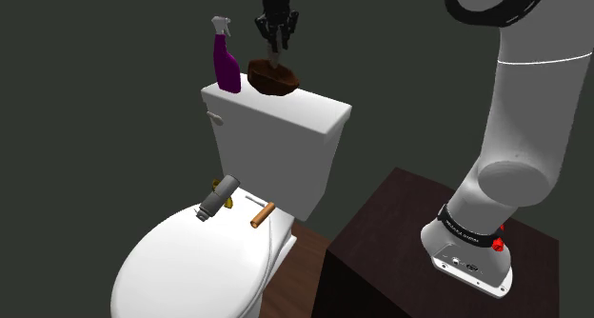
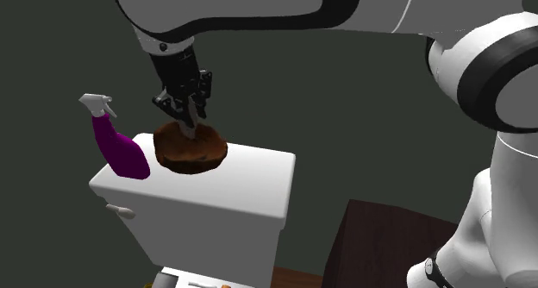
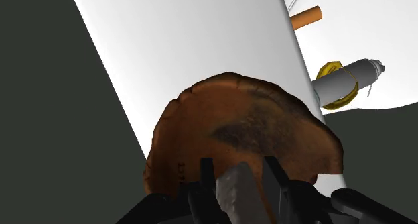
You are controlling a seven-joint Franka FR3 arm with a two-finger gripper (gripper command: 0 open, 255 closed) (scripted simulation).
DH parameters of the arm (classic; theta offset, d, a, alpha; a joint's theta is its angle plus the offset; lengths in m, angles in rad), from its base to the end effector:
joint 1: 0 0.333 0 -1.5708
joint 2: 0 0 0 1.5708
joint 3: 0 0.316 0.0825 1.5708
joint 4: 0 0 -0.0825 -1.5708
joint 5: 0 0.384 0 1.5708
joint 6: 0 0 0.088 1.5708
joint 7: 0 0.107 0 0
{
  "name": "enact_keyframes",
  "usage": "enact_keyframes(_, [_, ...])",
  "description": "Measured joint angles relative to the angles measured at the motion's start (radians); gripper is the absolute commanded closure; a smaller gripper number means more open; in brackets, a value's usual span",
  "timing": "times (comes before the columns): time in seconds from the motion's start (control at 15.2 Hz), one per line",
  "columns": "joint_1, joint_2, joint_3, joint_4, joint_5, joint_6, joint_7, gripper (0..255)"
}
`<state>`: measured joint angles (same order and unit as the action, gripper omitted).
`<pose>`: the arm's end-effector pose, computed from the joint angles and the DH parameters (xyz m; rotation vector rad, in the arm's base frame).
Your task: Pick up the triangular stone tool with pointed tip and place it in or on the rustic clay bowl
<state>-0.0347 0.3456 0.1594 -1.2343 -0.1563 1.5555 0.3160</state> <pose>0.6529 0.0456 0.5750 3.0218 -0.3045 0.0032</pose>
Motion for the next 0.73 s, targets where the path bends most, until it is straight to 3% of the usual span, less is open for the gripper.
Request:
enact_keyframes(0.13, [0.016,0.122,-0.003,0.178,-0.016,-0.056,-0.004,255])
enact_keyframes(0.2, [0.043,0.235,-0.008,0.369,-0.032,-0.128,-0.009,255])
enact_keyframes(0.26, [0.048,0.283,-0.011,0.438,-0.036,-0.156,-0.013,255])
enact_keyframes(0.4, [0.044,0.297,-0.012,0.435,-0.036,-0.139,-0.014,255])
enact_keyframes(0.73, [0.028,0.243,-0.008,0.272,-0.03,-0.03,-0.001,255])
